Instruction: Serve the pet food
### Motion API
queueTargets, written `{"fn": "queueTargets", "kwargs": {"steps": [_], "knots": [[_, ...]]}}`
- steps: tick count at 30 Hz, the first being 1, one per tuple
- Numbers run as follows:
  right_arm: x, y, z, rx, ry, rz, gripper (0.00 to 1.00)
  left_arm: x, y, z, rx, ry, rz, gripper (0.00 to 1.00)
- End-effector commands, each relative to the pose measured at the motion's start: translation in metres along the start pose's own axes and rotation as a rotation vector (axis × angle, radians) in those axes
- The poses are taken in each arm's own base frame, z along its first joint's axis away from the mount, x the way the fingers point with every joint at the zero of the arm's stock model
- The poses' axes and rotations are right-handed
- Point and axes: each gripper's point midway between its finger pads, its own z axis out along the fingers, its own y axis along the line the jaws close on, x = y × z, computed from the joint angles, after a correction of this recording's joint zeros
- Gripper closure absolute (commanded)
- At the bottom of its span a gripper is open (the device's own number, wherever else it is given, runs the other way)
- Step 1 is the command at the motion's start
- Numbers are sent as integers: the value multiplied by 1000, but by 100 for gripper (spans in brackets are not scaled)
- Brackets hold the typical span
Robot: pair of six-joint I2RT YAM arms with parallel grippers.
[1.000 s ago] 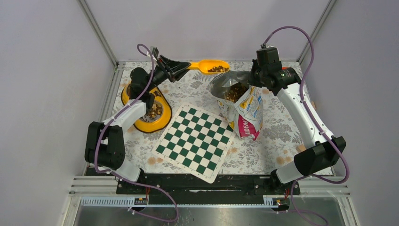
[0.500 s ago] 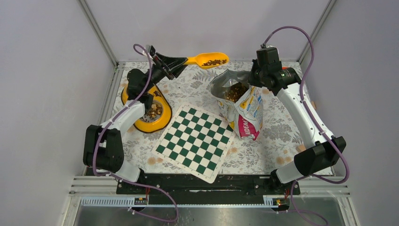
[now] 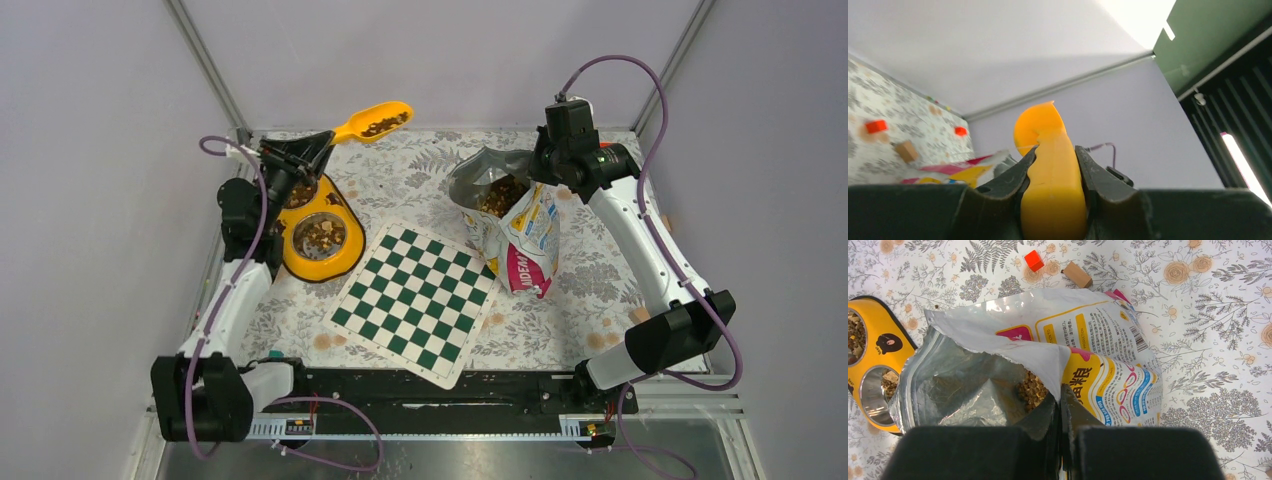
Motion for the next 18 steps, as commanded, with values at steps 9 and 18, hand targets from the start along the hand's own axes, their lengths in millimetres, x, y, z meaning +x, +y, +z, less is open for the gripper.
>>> {"fn": "queueTargets", "kwargs": {"steps": [9, 18], "knots": [[-37, 6, -20, -46, -150, 34, 100, -69, 31, -77, -150, -473, 175, 100], [-36, 8, -18, -52, -143, 32, 100, -83, 59, -101, -279, -574, 317, 100]]}}
